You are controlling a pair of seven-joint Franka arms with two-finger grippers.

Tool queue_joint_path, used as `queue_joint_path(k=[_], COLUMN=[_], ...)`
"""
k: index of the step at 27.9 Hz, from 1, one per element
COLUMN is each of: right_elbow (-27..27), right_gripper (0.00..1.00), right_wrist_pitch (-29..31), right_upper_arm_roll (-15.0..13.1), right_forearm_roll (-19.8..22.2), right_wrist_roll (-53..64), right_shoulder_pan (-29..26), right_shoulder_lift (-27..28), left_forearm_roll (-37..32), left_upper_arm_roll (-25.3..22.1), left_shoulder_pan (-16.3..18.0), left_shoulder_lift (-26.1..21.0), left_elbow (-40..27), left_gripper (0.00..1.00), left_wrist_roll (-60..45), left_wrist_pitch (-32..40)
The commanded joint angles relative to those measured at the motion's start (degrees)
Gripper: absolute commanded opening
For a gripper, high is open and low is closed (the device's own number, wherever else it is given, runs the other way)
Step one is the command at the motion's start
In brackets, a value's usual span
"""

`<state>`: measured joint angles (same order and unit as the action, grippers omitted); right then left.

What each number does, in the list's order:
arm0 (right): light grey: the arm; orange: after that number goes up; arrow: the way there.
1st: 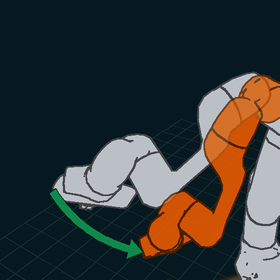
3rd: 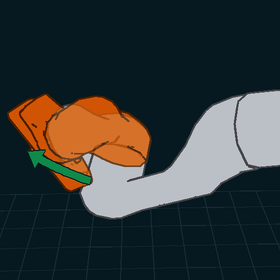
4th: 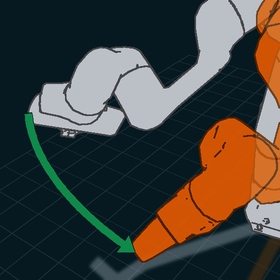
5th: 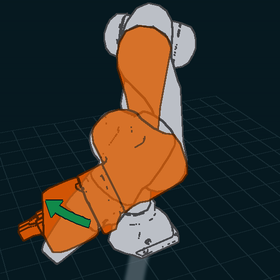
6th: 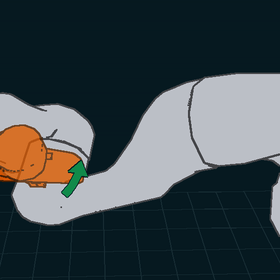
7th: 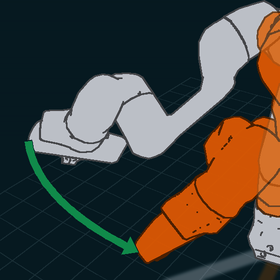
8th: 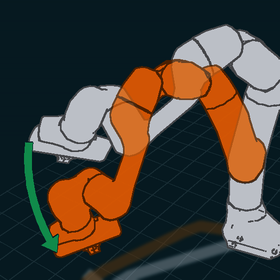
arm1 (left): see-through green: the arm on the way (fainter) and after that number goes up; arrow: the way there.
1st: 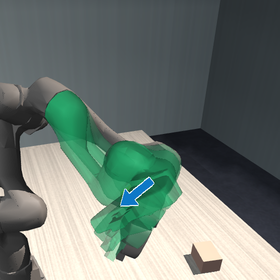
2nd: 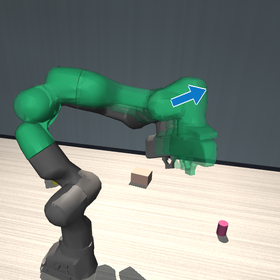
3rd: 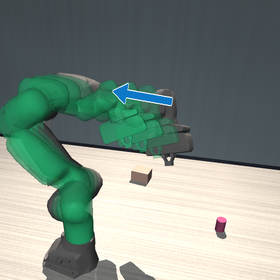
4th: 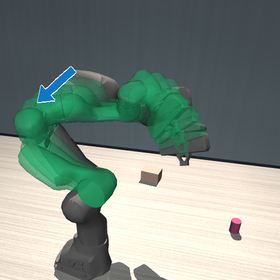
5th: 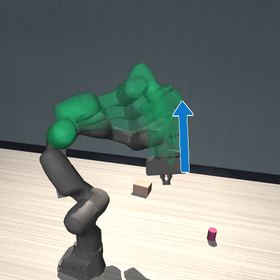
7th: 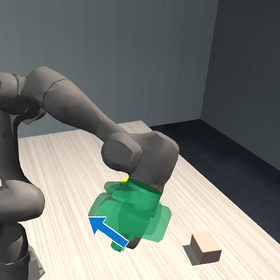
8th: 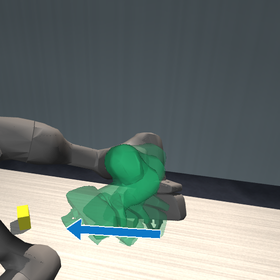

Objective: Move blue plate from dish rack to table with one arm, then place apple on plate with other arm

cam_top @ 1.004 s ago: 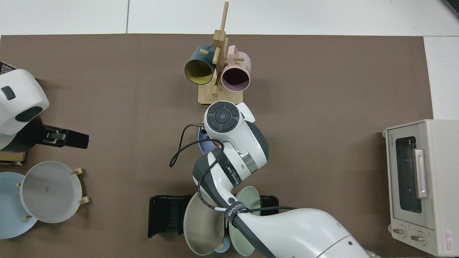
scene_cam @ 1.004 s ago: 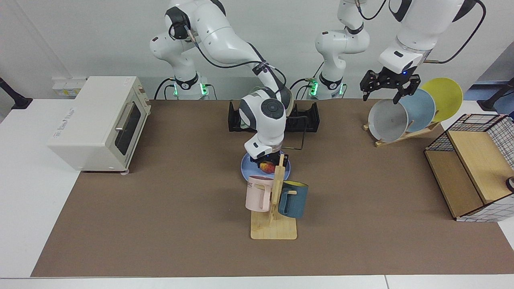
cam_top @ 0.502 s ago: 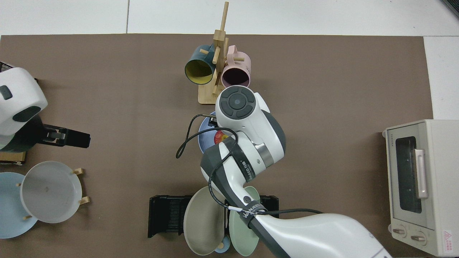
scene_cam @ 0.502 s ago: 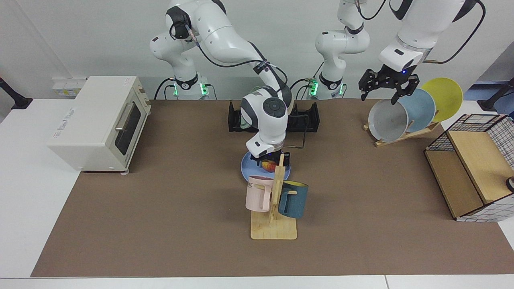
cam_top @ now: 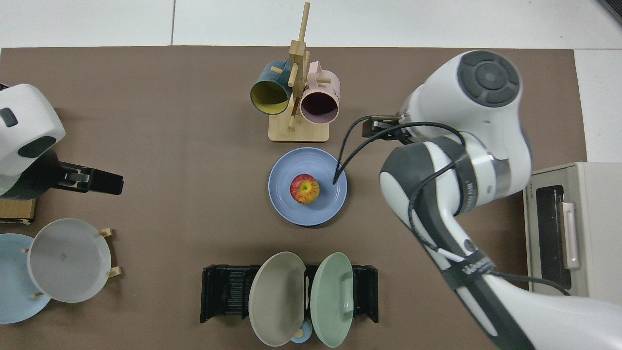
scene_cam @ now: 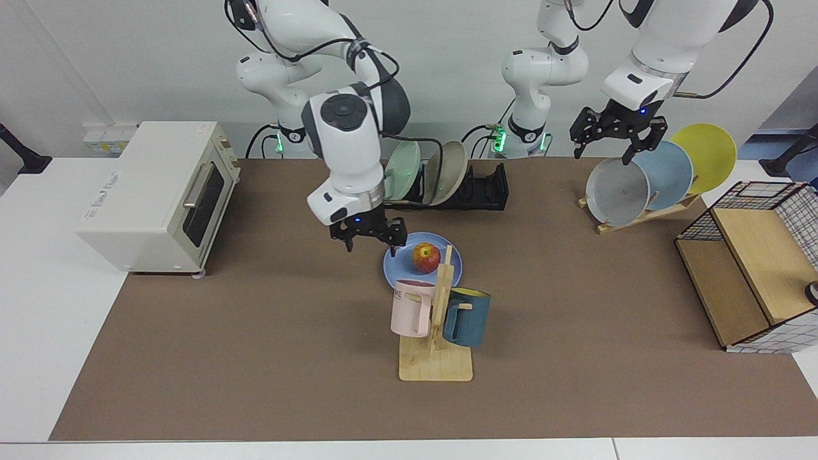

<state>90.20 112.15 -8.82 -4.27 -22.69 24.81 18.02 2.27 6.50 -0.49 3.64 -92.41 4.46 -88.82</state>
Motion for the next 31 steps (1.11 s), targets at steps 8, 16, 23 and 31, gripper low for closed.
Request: queue_joint_path(k=[8,16,23,31], right_elbow=[8.8,5.2,-0.9,4.6], right_gripper=[1.0,1.0,1.0,1.0], right_wrist_pitch=[0.3,-6.2,-15.2,-14.9], right_upper_arm_roll=[0.9,0.6,0.5,0.6], right_forearm_roll=[1.7,5.6,4.3,4.4], right_wrist_roll=[21.2,26.8,34.2,31.9], right_shoulder_pan=[-12.6,-15.1,-18.2,-18.7], right_shoulder_lift=[-7.8,-11.7,-12.2,-16.8], left_forearm_roll=[-0.1,-0.1,0.1,-0.1], left_upper_arm_roll=[0.1,0.1,-1.3,-1.3], left_shoulder_pan=[0.1,0.0,0.7,0.8], left_shoulder_lift=[0.5,1.0,1.3,2.2], left_elbow=[-0.2,-0.7,-0.2,-0.2], left_gripper=[1.0,1.0,1.0,1.0], left_wrist_roll=[0.0,0.2,0.0,0.1], left_wrist_pitch=[1.5,2.4,2.4,2.4])
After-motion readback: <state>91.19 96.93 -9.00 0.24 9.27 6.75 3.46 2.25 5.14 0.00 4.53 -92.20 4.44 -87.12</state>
